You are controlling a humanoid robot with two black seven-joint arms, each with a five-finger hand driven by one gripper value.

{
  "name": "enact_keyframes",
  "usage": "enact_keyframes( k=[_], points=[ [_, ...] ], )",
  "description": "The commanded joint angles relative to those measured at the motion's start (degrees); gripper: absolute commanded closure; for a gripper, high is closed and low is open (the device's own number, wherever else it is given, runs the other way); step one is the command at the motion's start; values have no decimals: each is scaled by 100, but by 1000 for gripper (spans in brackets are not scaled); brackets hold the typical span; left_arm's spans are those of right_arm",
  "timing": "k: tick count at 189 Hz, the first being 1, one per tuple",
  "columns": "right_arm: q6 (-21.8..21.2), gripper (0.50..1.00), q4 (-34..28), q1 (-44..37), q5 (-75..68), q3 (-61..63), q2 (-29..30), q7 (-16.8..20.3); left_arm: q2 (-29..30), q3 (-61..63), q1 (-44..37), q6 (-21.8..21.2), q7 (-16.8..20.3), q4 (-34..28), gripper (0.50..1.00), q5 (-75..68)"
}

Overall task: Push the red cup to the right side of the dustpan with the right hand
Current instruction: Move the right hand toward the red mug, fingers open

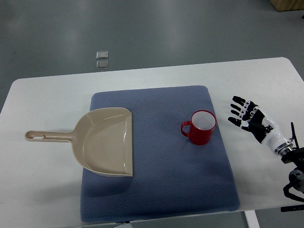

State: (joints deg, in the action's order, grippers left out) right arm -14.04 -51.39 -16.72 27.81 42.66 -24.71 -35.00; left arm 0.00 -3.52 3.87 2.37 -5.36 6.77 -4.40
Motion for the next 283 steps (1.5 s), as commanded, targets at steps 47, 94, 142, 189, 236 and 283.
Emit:
enact_keyframes(
  k=[47,94,142,189,236,283],
  points=[
    [578,576,-793,125,602,76,54,0,0,0,0,0,0,0,500,1],
    [1008,576,-1136,283,980,93,195,0,0,0,0,0,0,0,500,1],
    [1000,576,-1127,388,972,102,239,0,0,0,0,0,0,0,500,-8],
    [956,576,-1127,397,761,453,318,0,0,0,0,0,0,0,500,1],
    [929,576,-1145,397,690,524,274,0,0,0,0,0,0,0,500,1],
    [701,576,-1443,494,743,524,239,0,0,0,0,0,0,0,500,1]
  ],
)
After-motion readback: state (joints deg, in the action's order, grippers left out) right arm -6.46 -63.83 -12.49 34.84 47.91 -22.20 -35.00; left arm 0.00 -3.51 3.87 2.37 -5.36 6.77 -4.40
